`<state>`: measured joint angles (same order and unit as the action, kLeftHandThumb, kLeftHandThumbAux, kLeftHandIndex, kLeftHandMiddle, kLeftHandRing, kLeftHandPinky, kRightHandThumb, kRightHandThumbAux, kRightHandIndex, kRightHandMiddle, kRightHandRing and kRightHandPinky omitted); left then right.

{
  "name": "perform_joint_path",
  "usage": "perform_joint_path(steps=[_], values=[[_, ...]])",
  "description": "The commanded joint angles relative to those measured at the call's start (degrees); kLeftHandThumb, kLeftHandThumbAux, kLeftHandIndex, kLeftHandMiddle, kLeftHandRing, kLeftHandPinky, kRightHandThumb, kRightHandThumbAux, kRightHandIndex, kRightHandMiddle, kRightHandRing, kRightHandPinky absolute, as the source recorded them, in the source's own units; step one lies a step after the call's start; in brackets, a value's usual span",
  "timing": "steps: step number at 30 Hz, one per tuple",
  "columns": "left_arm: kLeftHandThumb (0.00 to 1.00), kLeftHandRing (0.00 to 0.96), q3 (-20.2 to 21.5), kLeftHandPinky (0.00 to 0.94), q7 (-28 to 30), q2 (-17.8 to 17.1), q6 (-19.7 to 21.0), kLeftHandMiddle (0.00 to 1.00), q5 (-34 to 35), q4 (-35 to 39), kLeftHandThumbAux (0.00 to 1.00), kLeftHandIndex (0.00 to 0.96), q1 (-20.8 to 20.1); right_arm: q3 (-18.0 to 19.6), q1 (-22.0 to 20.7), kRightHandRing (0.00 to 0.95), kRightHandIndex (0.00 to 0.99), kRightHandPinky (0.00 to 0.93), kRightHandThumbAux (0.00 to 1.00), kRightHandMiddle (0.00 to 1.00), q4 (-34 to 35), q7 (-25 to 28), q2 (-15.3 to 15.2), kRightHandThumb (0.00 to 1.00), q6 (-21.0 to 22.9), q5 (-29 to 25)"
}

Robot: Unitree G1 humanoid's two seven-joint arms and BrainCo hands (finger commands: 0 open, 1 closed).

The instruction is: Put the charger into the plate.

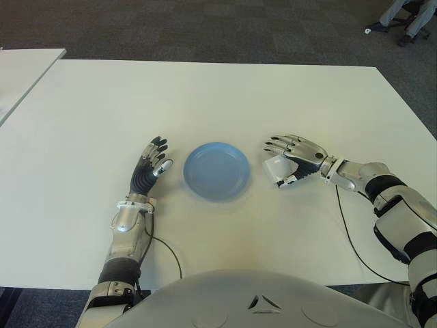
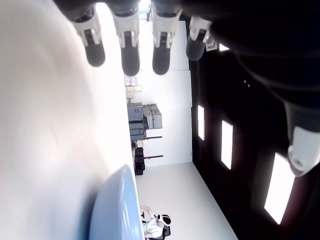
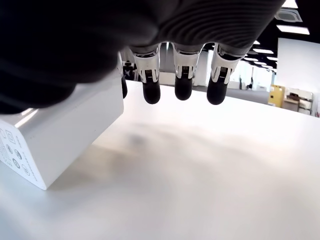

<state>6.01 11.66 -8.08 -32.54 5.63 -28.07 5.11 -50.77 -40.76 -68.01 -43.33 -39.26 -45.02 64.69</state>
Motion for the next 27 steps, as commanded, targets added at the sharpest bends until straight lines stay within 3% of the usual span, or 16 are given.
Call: perform_joint_path(steps=[1,6,15,27], values=[[0.000,0.123,0.0,0.123,0.8,-0.1,1.7,0.125,0.1,-1.7,0.496,0.016,1.6,-1.0,1.8,0.000,0.000,0.007,0.197,0.000,-2.0,1.9,1.1,0.249,2.0,0.6],[0.000,0.126,0.0,0.129,1.1,0.1,1.3,0.128,0.4,-1.5,0.490,0.015,1.8,-0.9,2.1,0.000,0.000,0.101,0.192,0.000,-2.8,1.6,1.5,0.251,2.9,0.0],[0.000,0.129,0.1,0.133,1.7,0.2,0.5,0.131,1.3,-1.9,0.490,0.026,1.7,-0.7,2.5,0.000,0.000,0.125,0.196,0.000,-3.3,1.5,2.1,0.251,3.9,-1.1],[0.000,0.149,0.1,0.155,2.2,0.5,-0.7,0.152,1.6,-3.2,0.487,0.049,1.1,-1.8,2.0,0.117,0.000,0.282,0.230,0.017,-2.5,-0.5,1.9,0.219,5.4,0.1]])
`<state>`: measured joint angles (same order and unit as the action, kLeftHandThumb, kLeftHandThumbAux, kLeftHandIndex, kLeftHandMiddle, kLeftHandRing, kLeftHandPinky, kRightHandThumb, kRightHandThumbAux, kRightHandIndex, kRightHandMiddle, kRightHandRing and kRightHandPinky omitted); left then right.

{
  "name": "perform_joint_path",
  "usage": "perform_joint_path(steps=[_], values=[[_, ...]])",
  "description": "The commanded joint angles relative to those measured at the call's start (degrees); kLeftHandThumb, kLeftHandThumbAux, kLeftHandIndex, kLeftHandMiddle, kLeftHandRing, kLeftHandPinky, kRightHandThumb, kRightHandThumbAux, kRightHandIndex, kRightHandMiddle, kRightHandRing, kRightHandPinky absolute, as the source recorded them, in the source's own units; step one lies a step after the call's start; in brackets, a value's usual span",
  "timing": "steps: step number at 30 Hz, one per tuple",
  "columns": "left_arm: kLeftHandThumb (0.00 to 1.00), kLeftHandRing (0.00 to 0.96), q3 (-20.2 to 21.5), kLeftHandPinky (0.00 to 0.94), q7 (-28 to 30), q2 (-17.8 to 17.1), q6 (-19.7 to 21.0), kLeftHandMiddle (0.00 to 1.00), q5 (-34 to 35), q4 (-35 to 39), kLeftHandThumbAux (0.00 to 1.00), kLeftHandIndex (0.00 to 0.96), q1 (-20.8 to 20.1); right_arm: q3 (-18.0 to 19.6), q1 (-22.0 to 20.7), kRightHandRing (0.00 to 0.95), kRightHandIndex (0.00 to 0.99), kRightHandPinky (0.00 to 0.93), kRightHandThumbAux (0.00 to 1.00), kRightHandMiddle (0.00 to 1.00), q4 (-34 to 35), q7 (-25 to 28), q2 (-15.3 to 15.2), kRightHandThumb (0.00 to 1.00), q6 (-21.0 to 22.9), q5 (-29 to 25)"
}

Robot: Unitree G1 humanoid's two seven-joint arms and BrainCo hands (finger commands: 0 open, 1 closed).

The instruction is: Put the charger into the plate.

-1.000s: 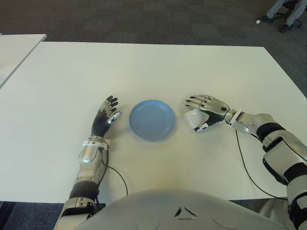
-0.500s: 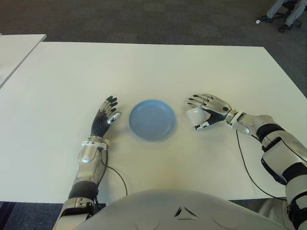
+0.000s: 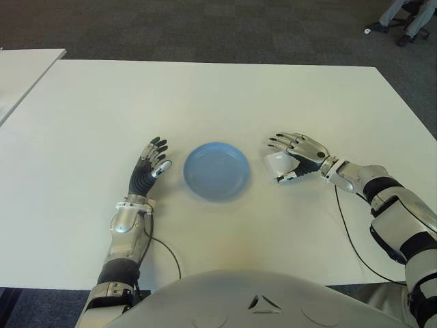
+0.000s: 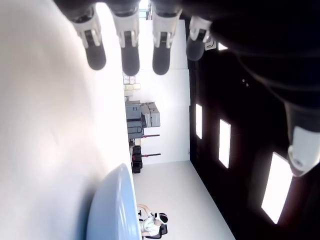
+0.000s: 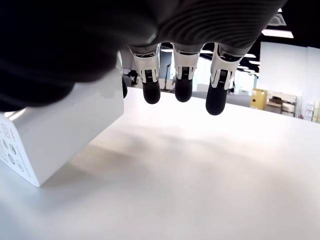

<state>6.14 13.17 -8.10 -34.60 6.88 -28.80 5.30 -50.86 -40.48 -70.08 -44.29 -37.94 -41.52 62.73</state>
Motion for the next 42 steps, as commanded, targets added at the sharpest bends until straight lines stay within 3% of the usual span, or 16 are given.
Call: perform_joint_path(steps=[1,7,10,12,13,15,20,30,42], values=[[0.000,0.149,-0.1,0.154,0.7,0.5,1.3,0.154,0.3,-2.6,0.488,0.051,0.9,-1.9,1.7,0.129,0.000,0.291,0.235,0.026,-0.3,-0.3,0.6,0.220,2.2,2.3],[0.000,0.158,-0.1,0.157,0.2,0.8,0.8,0.171,-0.1,-3.1,0.497,0.087,0.7,-3.5,1.5,0.263,0.002,0.395,0.292,0.154,0.1,-3.8,0.6,0.218,3.5,3.6],[0.000,0.167,-0.1,0.159,-0.1,1.0,0.4,0.183,-0.3,-3.2,0.498,0.108,0.7,-4.9,1.3,0.374,0.065,0.476,0.325,0.291,0.3,-7.3,0.5,0.209,4.5,5.1],[0.000,0.172,-0.1,0.149,0.0,1.0,0.2,0.195,-0.3,-3.3,0.497,0.132,0.7,-5.9,1.3,0.488,0.258,0.557,0.375,0.466,0.5,-10.6,0.6,0.211,5.4,6.3],[0.000,0.173,-0.2,0.148,0.2,1.0,0.1,0.198,-0.2,-3.1,0.497,0.137,0.7,-6.7,1.4,0.509,0.298,0.573,0.386,0.497,0.5,-14.3,0.8,0.213,6.9,7.4],[0.000,0.175,-0.4,0.131,0.4,1.3,-0.2,0.215,0.0,-3.0,0.493,0.172,0.7,-7.7,1.8,0.647,0.502,0.704,0.536,0.642,0.2,-20.1,1.2,0.244,9.2,8.7],[0.000,0.182,-0.5,0.116,0.0,1.6,-0.2,0.242,-0.3,-2.5,0.491,0.223,0.9,-8.5,2.1,0.793,0.668,0.840,0.695,0.786,-1.1,-28.0,2.2,0.366,12.0,9.5],[0.000,0.198,-0.6,0.102,-1.7,2.0,-0.2,0.278,-2.0,-2.0,0.528,0.287,1.0,-9.0,1.9,0.880,0.813,0.901,0.731,0.889,-2.4,-32.6,3.7,0.658,16.6,9.1],[0.000,0.226,-0.8,0.159,-0.3,2.4,-0.4,0.292,-0.7,-2.7,0.515,0.293,0.8,-8.9,1.5,0.893,0.844,0.900,0.692,0.897,-2.5,-36.2,4.1,0.855,16.0,8.5]])
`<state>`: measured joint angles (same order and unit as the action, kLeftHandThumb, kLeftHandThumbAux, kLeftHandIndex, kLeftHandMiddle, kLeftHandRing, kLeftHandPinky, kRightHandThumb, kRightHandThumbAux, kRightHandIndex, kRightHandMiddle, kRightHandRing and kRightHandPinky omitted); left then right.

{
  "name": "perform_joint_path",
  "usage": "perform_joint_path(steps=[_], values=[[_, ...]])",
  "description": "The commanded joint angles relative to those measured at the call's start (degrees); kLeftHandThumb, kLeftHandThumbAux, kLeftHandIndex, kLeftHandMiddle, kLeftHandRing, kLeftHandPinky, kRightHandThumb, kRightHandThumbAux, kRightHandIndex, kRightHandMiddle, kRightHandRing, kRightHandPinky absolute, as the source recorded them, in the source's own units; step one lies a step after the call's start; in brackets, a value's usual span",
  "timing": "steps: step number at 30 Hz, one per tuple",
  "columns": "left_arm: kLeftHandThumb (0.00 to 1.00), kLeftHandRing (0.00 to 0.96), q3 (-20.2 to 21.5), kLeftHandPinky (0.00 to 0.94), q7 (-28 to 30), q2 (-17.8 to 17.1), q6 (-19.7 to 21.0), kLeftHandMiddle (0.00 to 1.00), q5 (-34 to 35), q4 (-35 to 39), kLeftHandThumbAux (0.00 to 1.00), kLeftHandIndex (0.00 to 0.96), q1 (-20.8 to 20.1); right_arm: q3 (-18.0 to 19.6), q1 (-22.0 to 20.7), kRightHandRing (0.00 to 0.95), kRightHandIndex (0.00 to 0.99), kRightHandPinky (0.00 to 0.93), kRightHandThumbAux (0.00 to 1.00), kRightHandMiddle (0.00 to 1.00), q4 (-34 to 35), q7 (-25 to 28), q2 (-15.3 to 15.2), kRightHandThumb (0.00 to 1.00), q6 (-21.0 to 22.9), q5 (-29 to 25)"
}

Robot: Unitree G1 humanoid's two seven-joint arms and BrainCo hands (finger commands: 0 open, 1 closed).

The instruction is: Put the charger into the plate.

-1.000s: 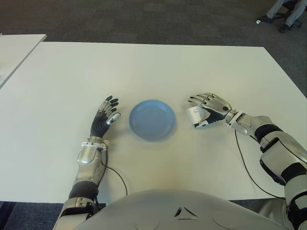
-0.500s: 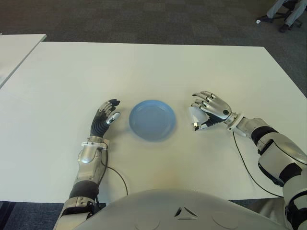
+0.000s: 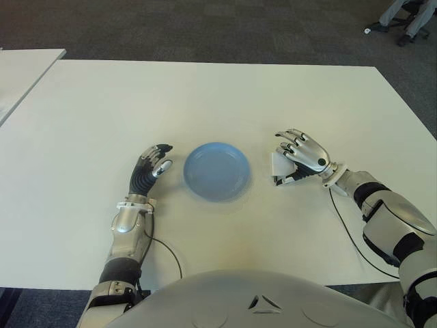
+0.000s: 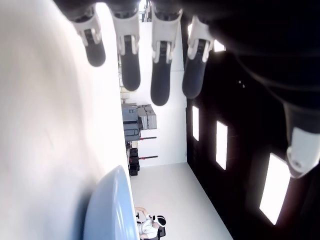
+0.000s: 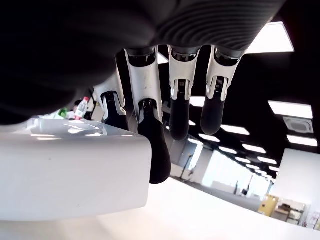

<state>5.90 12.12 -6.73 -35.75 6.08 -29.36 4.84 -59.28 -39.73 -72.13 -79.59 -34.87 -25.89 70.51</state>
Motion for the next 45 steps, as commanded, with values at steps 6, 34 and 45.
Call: perform_joint_path(steps=[6,34,45], values=[[0.000,0.248,-0.6,0.174,1.5,1.2,1.0,0.304,1.0,-3.3,0.526,0.292,0.6,-0.4,0.5,0.892,0.842,0.892,0.668,0.890,-0.4,-1.5,1.2,0.903,-0.5,0.3],[0.023,0.268,-0.6,0.235,1.9,1.0,0.7,0.303,0.4,-4.6,0.541,0.251,-0.1,2.8,0.6,0.859,0.751,0.855,0.756,0.864,0.3,1.0,1.0,0.472,-7.5,-2.2],[0.043,0.263,-0.7,0.231,2.2,0.9,0.6,0.291,0.4,-5.3,0.553,0.230,-0.5,5.6,-2.9,0.847,0.730,0.857,0.770,0.852,1.4,1.5,1.8,0.451,-9.3,-4.0]])
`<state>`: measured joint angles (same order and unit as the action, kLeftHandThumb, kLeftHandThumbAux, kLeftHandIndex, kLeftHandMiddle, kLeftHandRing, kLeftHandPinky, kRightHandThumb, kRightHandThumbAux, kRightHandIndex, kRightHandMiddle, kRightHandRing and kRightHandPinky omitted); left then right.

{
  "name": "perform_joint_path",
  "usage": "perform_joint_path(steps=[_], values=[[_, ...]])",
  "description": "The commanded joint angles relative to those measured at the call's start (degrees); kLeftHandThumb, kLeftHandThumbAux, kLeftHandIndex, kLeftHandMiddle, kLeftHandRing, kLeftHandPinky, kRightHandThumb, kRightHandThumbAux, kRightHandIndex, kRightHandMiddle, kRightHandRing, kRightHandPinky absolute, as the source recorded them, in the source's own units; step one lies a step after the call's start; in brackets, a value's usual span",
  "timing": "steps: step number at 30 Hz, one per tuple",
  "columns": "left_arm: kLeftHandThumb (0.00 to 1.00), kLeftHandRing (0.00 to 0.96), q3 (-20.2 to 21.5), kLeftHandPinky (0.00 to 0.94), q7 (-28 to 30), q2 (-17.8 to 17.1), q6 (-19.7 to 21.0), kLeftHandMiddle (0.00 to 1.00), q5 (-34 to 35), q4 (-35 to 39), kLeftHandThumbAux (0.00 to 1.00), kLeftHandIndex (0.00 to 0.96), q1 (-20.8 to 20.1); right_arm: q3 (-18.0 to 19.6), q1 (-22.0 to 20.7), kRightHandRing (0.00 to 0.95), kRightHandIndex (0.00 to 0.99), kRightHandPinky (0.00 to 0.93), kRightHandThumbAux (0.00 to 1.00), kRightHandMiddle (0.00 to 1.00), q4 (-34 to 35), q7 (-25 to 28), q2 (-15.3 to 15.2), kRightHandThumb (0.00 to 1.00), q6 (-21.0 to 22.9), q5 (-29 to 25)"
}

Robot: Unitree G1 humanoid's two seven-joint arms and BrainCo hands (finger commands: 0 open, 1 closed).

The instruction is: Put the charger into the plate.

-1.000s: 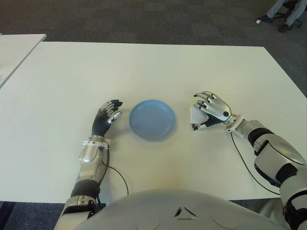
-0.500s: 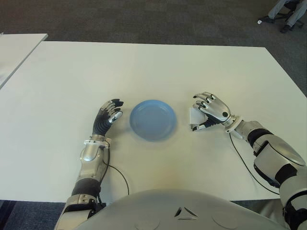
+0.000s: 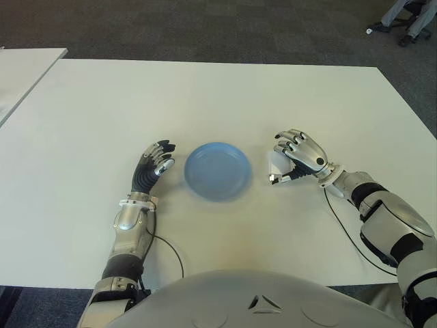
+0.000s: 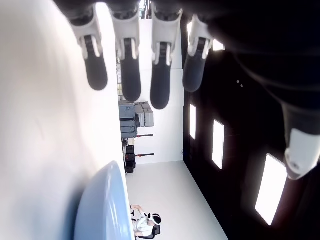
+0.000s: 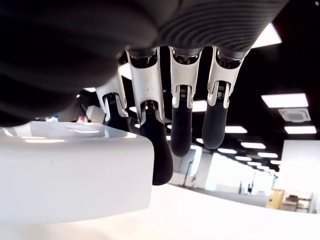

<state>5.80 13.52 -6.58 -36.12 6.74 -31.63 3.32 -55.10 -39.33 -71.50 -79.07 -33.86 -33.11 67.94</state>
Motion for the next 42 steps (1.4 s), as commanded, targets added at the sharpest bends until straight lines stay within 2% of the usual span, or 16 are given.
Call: perform_joint_path(steps=[1,9,16,20,26,32,42], values=[[0.046,0.262,-0.6,0.223,0.9,0.8,0.8,0.292,-0.2,-3.3,0.553,0.230,0.9,1.8,-4.0,0.849,0.729,0.860,0.768,0.853,1.0,1.1,0.9,0.458,-2.5,-1.7],[0.037,0.268,-0.6,0.198,0.9,0.8,0.0,0.303,-0.4,-4.4,0.541,0.243,0.3,3.9,-5.8,0.857,0.747,0.869,0.763,0.861,4.3,1.7,1.2,0.475,-3.7,-2.5],[0.015,0.295,-0.6,0.271,0.9,0.8,0.9,0.317,-0.4,-4.9,0.542,0.254,-0.3,6.0,-6.5,0.870,0.788,0.870,0.754,0.874,8.8,5.0,0.7,0.520,-6.3,-4.2],[0.009,0.302,-0.6,0.278,1.1,0.9,1.1,0.317,-0.1,-5.1,0.544,0.254,-0.5,6.7,-6.4,0.871,0.794,0.867,0.753,0.875,10.0,6.5,0.7,0.532,-6.7,-4.3],[0.000,0.293,-0.6,0.241,0.8,1.2,0.5,0.315,-0.3,-5.4,0.537,0.247,-0.5,7.1,-6.5,0.867,0.793,0.862,0.751,0.870,10.5,7.6,0.7,0.541,-7.0,-3.9],[0.000,0.303,-0.6,0.279,0.2,1.5,-1.2,0.332,-0.9,-6.0,0.542,0.258,-0.7,7.0,-6.7,0.863,0.782,0.858,0.751,0.865,10.5,7.9,0.8,0.548,-6.8,-3.5],[0.000,0.311,-0.7,0.283,0.3,2.1,-1.4,0.336,-0.6,-6.3,0.535,0.250,-0.9,7.0,-6.8,0.859,0.778,0.858,0.748,0.860,10.4,8.9,1.4,0.559,-7.2,-3.6]])
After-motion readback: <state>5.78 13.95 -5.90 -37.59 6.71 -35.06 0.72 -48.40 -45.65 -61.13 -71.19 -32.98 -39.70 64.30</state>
